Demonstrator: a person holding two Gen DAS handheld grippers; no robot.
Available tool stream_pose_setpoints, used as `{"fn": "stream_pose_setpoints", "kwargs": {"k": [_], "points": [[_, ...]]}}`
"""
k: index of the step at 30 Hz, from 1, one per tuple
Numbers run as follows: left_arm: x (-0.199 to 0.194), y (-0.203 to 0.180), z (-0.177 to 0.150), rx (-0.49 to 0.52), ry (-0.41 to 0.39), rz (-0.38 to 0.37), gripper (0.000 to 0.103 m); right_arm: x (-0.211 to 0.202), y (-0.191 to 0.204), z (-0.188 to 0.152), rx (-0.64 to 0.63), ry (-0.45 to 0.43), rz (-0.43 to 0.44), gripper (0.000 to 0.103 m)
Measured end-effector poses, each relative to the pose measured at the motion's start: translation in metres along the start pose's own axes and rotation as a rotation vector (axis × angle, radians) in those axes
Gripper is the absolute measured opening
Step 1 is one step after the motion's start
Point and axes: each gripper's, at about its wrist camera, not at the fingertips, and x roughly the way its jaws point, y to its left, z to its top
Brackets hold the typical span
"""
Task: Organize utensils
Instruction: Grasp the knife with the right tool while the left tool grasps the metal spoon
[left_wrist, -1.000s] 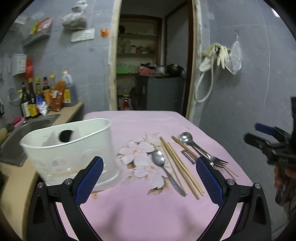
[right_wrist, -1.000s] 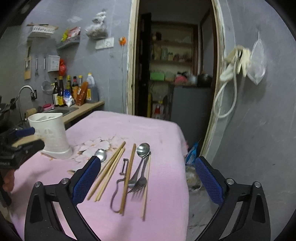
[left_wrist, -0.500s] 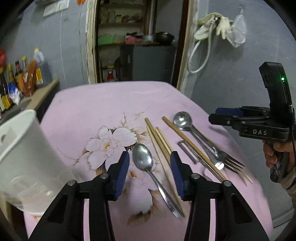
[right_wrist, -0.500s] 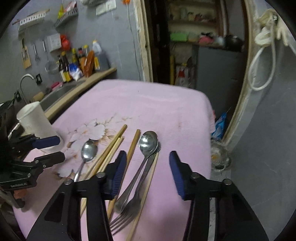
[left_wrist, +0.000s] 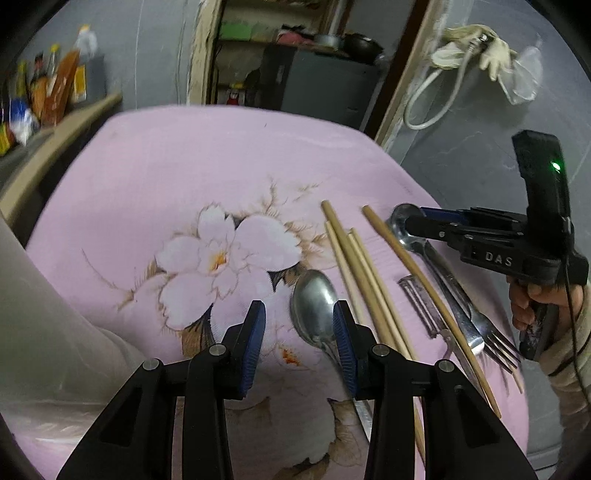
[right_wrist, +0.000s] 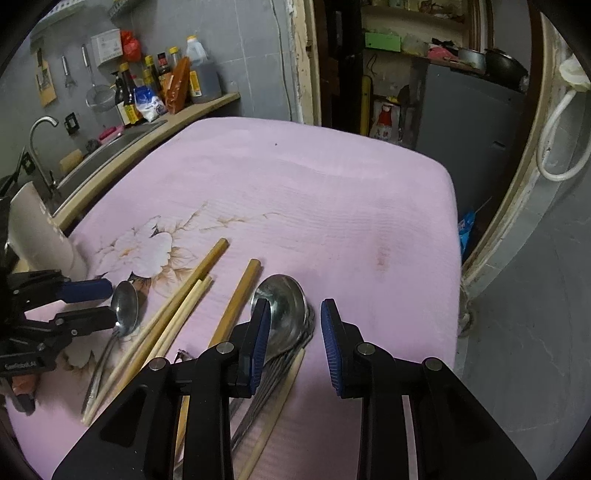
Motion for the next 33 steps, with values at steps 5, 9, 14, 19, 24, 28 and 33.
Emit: {"fn": "stream_pose_setpoints", "kwargs": {"k": [5, 9, 14, 19, 24, 28, 33], "points": [[-0.001, -0.001, 0.002, -0.013, 0.005, -0.010, 0.033, -0.004, 0.012, 0.000, -0.065, -0.021, -0.021, 0.011], [0.000, -0.002, 0.002, -0.008, 0.002, -0.038, 0.032, -0.010, 0.017, 0.000, -0.089, -0.035, -0.012, 0.007], [0.003, -0.002, 0.005, -0.007, 0.013, -0.070, 0.012, -0.012, 0.029, -0.002, -0.108, -0.036, 0.006, 0.007], [0.006, -0.002, 0.006, -0.015, 0.024, -0.102, 0.004, -0.014, 0.039, -0.001, -0.116, -0.034, 0.032, 0.007], [0.009, 0.000, 0.007, -0.027, 0.034, -0.121, 0.004, -0.009, 0.042, 0.001, -0.111, -0.014, 0.054, 0.011], [0.010, -0.001, 0.008, -0.029, 0.041, -0.130, 0.004, 0.004, 0.037, -0.003, -0.090, 0.046, 0.079, 0.011], [0.014, 0.001, 0.009, -0.036, 0.061, -0.160, 0.004, 0.012, 0.031, -0.007, -0.049, 0.069, 0.104, 0.011]]}}
